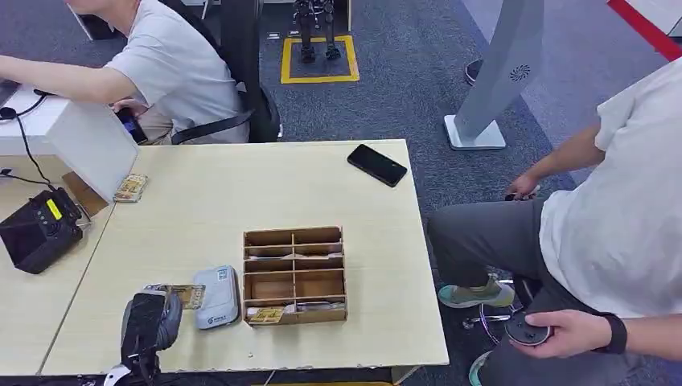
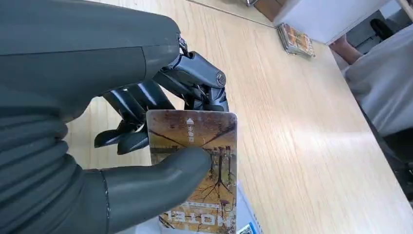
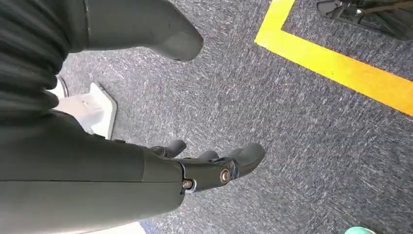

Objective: Pass the card to the sensor for recognition and then transmit it.

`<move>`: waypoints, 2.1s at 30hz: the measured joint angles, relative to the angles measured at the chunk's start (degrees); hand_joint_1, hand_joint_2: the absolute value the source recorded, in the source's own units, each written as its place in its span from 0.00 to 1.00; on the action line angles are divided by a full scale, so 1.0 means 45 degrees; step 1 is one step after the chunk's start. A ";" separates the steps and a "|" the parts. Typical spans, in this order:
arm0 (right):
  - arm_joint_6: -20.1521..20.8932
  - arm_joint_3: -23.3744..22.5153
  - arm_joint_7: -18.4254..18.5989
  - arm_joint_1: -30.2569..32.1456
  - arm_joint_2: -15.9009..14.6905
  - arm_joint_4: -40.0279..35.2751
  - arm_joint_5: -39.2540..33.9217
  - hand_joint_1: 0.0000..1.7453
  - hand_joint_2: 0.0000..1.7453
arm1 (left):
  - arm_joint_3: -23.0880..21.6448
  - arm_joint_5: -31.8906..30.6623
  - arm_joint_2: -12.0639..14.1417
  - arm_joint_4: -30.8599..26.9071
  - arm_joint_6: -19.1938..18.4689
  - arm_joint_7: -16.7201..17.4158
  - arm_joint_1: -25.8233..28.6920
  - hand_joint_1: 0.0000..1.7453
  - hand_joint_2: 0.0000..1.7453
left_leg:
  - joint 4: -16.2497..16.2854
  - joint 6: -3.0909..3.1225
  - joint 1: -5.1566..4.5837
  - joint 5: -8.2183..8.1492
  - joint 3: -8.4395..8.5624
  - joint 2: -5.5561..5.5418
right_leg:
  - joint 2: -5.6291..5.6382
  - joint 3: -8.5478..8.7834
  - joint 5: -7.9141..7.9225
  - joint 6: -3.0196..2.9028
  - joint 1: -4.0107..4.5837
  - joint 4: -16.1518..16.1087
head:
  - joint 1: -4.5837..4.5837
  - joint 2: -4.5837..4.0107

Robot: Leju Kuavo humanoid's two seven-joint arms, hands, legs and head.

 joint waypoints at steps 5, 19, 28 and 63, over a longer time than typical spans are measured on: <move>0.0000 -0.0005 0.0019 -0.0022 0.0000 0.0000 0.0039 0.00 1.00 | 0.0000 0.0126 -0.0078 0.0345 0.0000 -0.0029 -0.0105 1.00 1.00 | 0.0000 0.0000 0.0000 0.0000 0.0000 -0.0001 | -0.0001 0.0000 0.0000 0.0000 0.0000 0.0000 | 0.0000 0.0000; -0.0068 -0.0005 0.0019 -0.0024 0.0010 0.0000 0.0117 0.00 1.00 | -0.0068 0.1078 -0.0189 0.0510 -0.0262 -0.0223 -0.0218 1.00 1.00 | 0.0001 0.0000 0.0000 0.0000 0.0001 0.0000 | 0.0000 0.0000 0.0000 0.0000 0.0000 0.0000 | 0.0000 0.0000; -0.0131 0.0000 0.0112 -0.0022 0.0034 0.0000 0.0160 0.00 1.00 | -0.0233 0.0943 -0.0189 0.0510 -0.0277 -0.0223 -0.0267 1.00 1.00 | 0.0001 0.0000 0.0000 0.0000 0.0000 0.0000 | 0.0000 0.0000 0.0001 0.0000 0.0000 0.0000 | 0.0000 0.0000; -0.0155 -0.0005 0.0092 -0.0032 0.0063 -0.0005 0.0369 0.00 1.00 | -0.0908 -0.4981 -0.0247 0.1432 0.0607 0.1291 -0.0394 1.00 1.00 | 0.0000 0.0000 0.0000 0.0000 0.0002 0.0000 | -0.0001 0.0006 0.0000 0.0000 0.0000 0.0000 | 0.0000 0.0000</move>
